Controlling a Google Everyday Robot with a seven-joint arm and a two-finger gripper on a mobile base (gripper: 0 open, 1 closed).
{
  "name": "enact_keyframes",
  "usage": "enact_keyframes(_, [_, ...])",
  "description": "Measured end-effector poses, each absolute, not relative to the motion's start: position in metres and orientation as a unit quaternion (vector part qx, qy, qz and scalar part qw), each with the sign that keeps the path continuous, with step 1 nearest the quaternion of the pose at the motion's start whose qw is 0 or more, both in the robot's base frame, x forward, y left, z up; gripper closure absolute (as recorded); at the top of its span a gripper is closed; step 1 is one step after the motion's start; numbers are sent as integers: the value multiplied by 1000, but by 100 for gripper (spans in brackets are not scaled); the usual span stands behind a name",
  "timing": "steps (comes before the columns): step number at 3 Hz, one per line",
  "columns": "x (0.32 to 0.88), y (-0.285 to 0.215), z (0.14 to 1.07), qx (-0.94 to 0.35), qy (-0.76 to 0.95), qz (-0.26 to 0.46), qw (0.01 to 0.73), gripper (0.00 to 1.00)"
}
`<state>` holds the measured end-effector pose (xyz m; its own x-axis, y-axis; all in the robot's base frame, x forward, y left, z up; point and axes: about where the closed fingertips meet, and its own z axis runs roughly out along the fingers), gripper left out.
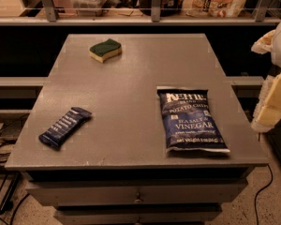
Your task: Pick blue chip bag
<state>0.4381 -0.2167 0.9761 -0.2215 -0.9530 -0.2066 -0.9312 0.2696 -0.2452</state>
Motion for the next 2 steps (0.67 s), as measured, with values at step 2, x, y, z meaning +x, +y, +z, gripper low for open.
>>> enact_keyframes(2, [439,-215,977,-602,781,-31,166,0])
